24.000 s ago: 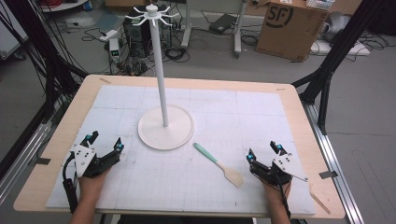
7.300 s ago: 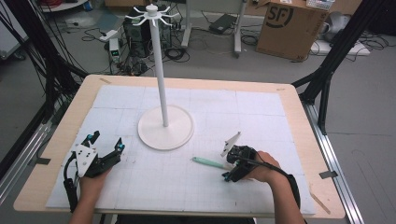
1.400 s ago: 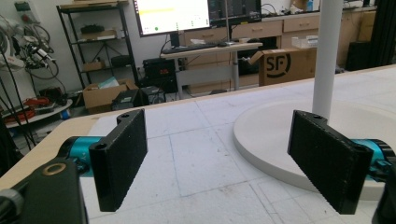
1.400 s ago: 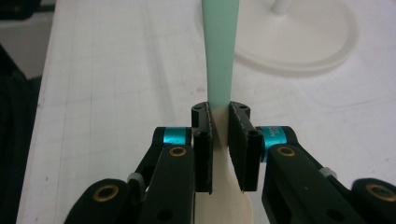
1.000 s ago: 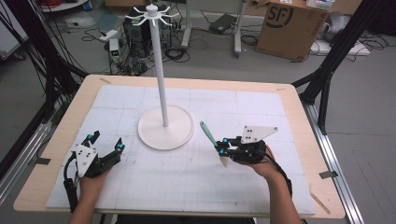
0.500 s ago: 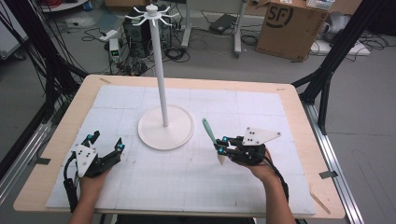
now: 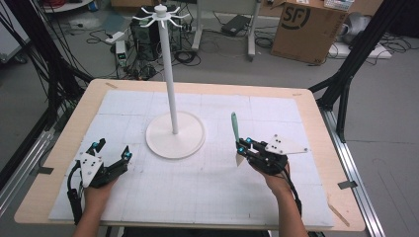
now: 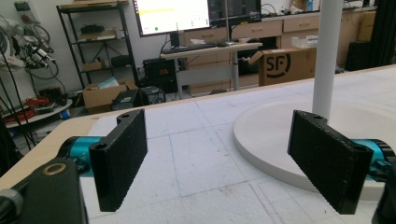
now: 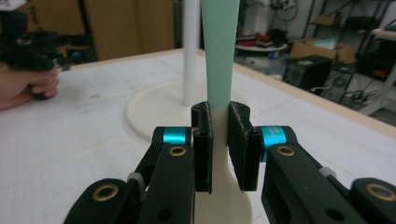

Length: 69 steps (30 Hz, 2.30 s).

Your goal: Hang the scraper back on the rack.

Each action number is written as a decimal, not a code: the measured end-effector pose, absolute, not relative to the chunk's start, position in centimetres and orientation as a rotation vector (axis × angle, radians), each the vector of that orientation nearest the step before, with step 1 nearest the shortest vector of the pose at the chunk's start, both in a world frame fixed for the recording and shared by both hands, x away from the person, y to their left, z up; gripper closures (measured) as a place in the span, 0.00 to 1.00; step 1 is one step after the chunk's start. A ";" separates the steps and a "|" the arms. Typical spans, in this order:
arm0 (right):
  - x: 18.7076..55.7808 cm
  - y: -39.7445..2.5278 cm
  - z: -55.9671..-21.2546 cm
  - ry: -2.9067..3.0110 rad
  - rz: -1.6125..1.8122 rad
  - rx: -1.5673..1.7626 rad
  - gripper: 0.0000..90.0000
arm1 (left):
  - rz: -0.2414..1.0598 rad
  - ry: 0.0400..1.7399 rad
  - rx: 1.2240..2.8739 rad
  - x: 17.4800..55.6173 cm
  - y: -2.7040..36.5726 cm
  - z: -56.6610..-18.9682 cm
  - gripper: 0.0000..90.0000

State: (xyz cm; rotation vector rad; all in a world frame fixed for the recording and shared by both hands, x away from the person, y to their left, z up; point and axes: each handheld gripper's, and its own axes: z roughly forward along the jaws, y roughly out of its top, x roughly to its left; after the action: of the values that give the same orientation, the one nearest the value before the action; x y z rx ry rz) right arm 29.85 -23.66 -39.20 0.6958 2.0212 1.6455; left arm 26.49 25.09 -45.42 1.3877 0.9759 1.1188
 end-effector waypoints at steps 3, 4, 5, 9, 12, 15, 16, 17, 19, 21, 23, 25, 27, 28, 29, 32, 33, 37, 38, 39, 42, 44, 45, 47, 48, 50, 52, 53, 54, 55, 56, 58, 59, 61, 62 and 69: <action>29.4 -24.0 -39.6 1.942 1.677 0.727 0.90 | 1.119 0.977 1.388 26.5 25.1 -45.4 0.23; 29.3 -24.1 -39.7 1.919 1.687 0.735 0.90 | 1.120 0.976 1.387 26.5 25.1 -45.4 0.23; 29.2 -24.1 -39.9 1.909 1.700 0.741 0.90 | 1.119 0.976 1.388 26.5 25.1 -45.4 0.23; 28.9 -24.2 -40.5 1.903 1.706 0.754 0.90 | 1.120 0.976 1.388 26.5 25.1 -45.4 0.23; 28.8 -24.1 -40.5 1.875 1.714 0.762 0.90 | 1.119 0.976 1.388 26.5 25.1 -45.4 0.23; 28.6 -24.2 -40.3 1.846 1.745 0.760 0.90 | 1.120 0.976 1.387 26.5 25.1 -45.4 0.23; 28.5 -24.2 -40.3 1.840 1.749 0.757 0.90 | 1.120 0.976 1.387 26.5 25.1 -45.4 0.23; 28.4 -24.3 -40.3 1.840 1.748 0.754 0.90 | 1.119 0.976 1.387 26.5 25.1 -45.4 0.23; 28.4 -24.3 -40.2 1.839 1.752 0.754 0.90 | 1.120 0.976 1.388 26.5 25.1 -45.4 0.23; 28.4 -24.4 -40.2 1.845 1.752 0.756 0.90 | 1.121 0.976 1.388 26.5 25.1 -45.4 0.23; 28.4 -24.4 -40.2 1.843 1.749 0.752 0.90 | 1.120 0.976 1.388 26.5 25.1 -45.4 0.23; 28.4 -24.4 -40.2 1.841 1.750 0.751 0.90 | 1.120 0.977 1.387 26.5 25.1 -45.4 0.23; 28.3 -24.5 -40.1 1.833 1.752 0.750 0.90 | 1.120 0.976 1.389 26.5 25.1 -45.4 0.23; 28.3 -24.5 -40.1 1.828 1.754 0.750 0.90 | 1.120 0.975 1.390 26.5 25.1 -45.4 0.23; 28.3 -24.5 -40.0 1.821 1.753 0.749 0.90 | 1.121 0.976 1.389 26.5 25.1 -45.4 0.23; 28.3 -24.6 -39.9 1.808 1.764 0.743 0.90 | 1.120 0.976 1.389 26.5 25.1 -45.4 0.23; 28.2 -24.7 -39.9 1.811 1.769 0.745 0.90 | 1.121 0.976 1.388 26.5 25.1 -45.4 0.23; 28.2 -24.8 -39.7 1.809 1.774 0.747 0.90 | 1.121 0.977 1.388 26.5 25.1 -45.4 0.23; 28.2 -24.8 -39.7 1.805 1.773 0.744 0.90 | 1.121 0.977 1.389 26.5 25.1 -45.4 0.23; 28.2 -24.8 -39.6 1.804 1.773 0.746 0.90 | 1.121 0.977 1.388 26.5 25.1 -45.4 0.23; 28.2 -24.8 -39.4 1.802 1.775 0.742 0.90 | 1.121 0.976 1.389 26.5 25.1 -45.4 0.23; 28.2 -24.7 -39.1 1.800 1.772 0.734 0.90 | 1.121 0.976 1.389 26.5 25.1 -45.4 0.23; 28.2 -24.6 -39.0 1.801 1.775 0.727 0.90 | 1.121 0.976 1.389 26.5 25.1 -45.4 0.23; 28.2 -24.4 -38.6 1.796 1.776 0.713 0.90 | 1.122 0.976 1.389 26.5 25.1 -45.4 0.23; 28.2 -24.3 -38.4 1.799 1.776 0.711 0.90 | 1.120 0.976 1.388 26.5 25.1 -45.4 0.23; 28.3 -24.1 -38.0 1.794 1.788 0.694 0.90 | 1.121 0.976 1.386 26.5 25.1 -45.4 0.23; 28.3 -24.0 -37.7 1.792 1.788 0.690 0.90 | 1.121 0.976 1.390 26.5 25.1 -45.4 0.23; 28.4 -23.9 -37.6 1.794 1.789 0.686 0.90 | 1.121 0.976 1.389 26.5 25.1 -45.4 0.23; 28.5 -23.8 -37.5 1.793 1.786 0.685 0.90 | 1.121 0.976 1.390 26.5 25.1 -45.4 0.23; 28.5 -23.7 -37.3 1.794 1.782 0.684 0.90 | 1.121 0.977 1.388 26.5 25.1 -45.4 0.23; 28.6 -23.6 -37.2 1.794 1.785 0.684 0.90 | 1.121 0.977 1.388 26.5 25.1 -45.4 0.23; 28.7 -23.3 -37.0 1.791 1.790 0.684 0.90 | 1.120 0.977 1.389 26.5 25.1 -45.4 0.23; 28.7 -23.2 -36.8 1.787 1.789 0.679 0.90 | 1.120 0.977 1.388 26.5 25.1 -45.4 0.23; 28.9 -22.9 -36.5 1.776 1.793 0.669 0.90 | 1.121 0.977 1.388 26.5 25.1 -45.4 0.23; 29.0 -22.8 -36.4 1.769 1.796 0.669 0.90 | 1.121 0.977 1.388 26.5 25.1 -45.4 0.23; 29.7 -21.6 -35.7 1.750 1.802 0.659 0.90 | 1.120 0.977 1.387 26.5 25.1 -45.4 0.23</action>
State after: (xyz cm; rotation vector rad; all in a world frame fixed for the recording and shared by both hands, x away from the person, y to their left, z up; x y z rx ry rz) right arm 29.74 -21.56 -35.75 0.6592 1.7496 1.8022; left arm 26.50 25.09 -45.42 1.3872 0.9768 1.1202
